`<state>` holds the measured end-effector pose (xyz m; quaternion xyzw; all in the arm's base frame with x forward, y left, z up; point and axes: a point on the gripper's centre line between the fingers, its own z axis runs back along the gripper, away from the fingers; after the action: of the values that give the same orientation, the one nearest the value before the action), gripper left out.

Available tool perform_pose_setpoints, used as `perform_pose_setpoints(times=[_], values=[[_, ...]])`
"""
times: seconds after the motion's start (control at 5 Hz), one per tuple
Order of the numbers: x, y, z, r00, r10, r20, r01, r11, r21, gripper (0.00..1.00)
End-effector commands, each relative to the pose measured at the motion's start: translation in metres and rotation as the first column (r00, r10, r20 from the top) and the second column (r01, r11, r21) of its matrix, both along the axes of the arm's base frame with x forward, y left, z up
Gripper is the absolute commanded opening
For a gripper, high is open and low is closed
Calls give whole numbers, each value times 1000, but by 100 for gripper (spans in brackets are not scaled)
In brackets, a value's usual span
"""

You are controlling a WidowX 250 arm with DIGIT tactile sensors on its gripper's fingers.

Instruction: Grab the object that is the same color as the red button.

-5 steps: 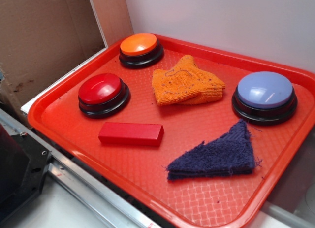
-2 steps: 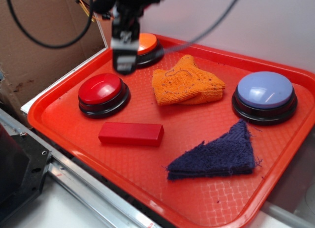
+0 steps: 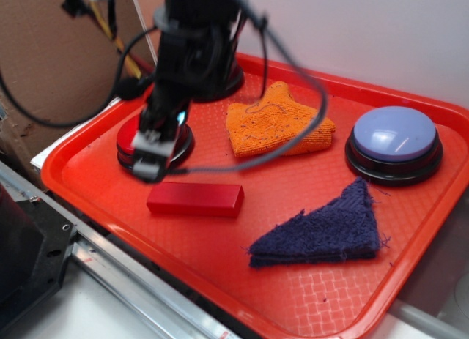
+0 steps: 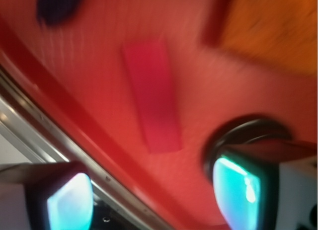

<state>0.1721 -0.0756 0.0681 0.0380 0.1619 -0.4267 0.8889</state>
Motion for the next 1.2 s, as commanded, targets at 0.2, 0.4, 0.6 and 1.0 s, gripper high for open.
perform_pose_setpoints(times=[0.2, 0.4, 0.6, 1.0], values=[[-7, -5, -41, 998, -56, -38, 55, 998, -35, 100], [-7, -6, -46, 998, -40, -53, 39, 999, -26, 100], [-4, -5, -58, 998, -20, -64, 20, 1000, 8, 100], [3, -6, -68, 997, 37, -66, -36, 999, 8, 99]])
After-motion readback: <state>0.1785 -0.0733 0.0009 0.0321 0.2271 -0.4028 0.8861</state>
